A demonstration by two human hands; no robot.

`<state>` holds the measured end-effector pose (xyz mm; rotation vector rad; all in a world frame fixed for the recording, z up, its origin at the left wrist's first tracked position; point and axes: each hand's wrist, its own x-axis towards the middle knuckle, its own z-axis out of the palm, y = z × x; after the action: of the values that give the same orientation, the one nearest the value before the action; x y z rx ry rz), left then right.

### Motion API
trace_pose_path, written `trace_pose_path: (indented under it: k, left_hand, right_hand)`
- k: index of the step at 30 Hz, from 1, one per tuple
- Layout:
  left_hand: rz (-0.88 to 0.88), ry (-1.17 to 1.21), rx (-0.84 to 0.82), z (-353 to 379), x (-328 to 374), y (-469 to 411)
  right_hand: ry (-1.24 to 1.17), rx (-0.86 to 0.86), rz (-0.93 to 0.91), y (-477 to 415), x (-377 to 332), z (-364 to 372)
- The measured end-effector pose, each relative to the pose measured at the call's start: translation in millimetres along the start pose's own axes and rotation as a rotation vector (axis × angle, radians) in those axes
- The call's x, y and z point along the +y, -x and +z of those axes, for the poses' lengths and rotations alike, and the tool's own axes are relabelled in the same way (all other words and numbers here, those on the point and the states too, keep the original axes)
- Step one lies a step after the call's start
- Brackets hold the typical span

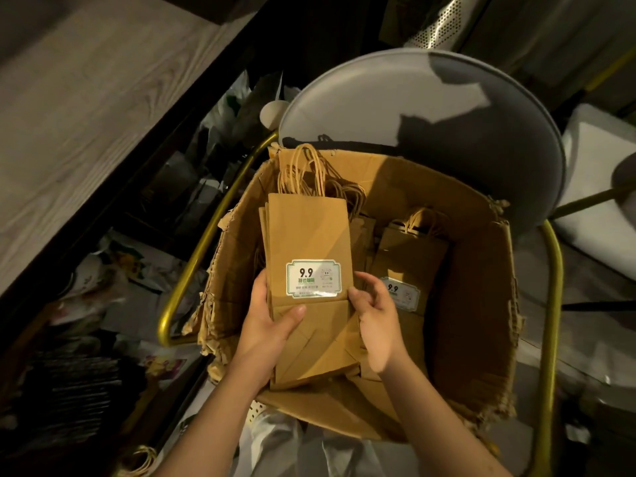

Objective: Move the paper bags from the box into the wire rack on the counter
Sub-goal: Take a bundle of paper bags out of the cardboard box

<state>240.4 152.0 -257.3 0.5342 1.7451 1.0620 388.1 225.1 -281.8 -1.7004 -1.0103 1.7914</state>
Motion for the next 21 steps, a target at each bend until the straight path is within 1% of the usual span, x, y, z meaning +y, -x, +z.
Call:
trace_pose_path:
  k: [3, 6, 9, 12, 17, 21]
  left_hand:
    - [0.016, 0.003, 0.03, -2, 1, 0]
    - [0.027, -0.011, 0.052, -4, 0, 1]
    - [0.034, -0.068, 0.093, -5, -2, 3]
    - [-0.01, -0.108, 0.158, -6, -5, 2]
    - [-0.066, -0.125, 0.214, -8, -8, -2]
    - [-0.087, -0.171, 0.274, -10, -11, -4]
  right_hand:
    - [-0.035, 0.027, 0.08, -5, 6, -7]
    - [-0.067, 0.076, 0.205, -15, 19, -15]
    - [-0.033, 0.094, 0.292, -27, 30, -22]
    - [0.006, 0.062, 0.328, -36, 36, -22]
    - [0.067, -0.014, 0.314, -43, 35, -15]
    - [0.028, -0.07, 0.343, -50, 35, -9]
